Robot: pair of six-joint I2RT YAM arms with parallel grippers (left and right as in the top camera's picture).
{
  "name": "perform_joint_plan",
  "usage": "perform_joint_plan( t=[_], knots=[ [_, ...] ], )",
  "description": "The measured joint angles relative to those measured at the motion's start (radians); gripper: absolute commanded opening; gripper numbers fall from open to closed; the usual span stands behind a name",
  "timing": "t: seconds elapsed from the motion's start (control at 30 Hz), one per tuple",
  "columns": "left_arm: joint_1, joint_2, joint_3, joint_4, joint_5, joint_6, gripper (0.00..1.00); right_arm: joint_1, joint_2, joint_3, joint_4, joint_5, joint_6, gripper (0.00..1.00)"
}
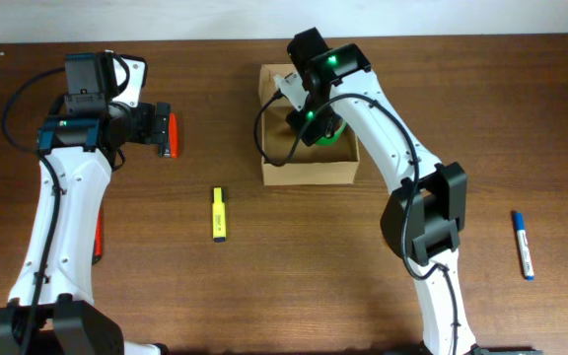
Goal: Pack container
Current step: 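Carry the green tape roll with the right gripper into the box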
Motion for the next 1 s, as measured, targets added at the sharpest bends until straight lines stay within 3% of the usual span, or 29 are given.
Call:
perform_joint_plan(
  t=[1.0],
  knots=[
    [0.000, 0.006, 0.000, 0.000, 0.000, 0.000, 1.00, -0.018, 0.001, 0.062, -0.110, 0.000, 0.005, 0.04]
  ],
)
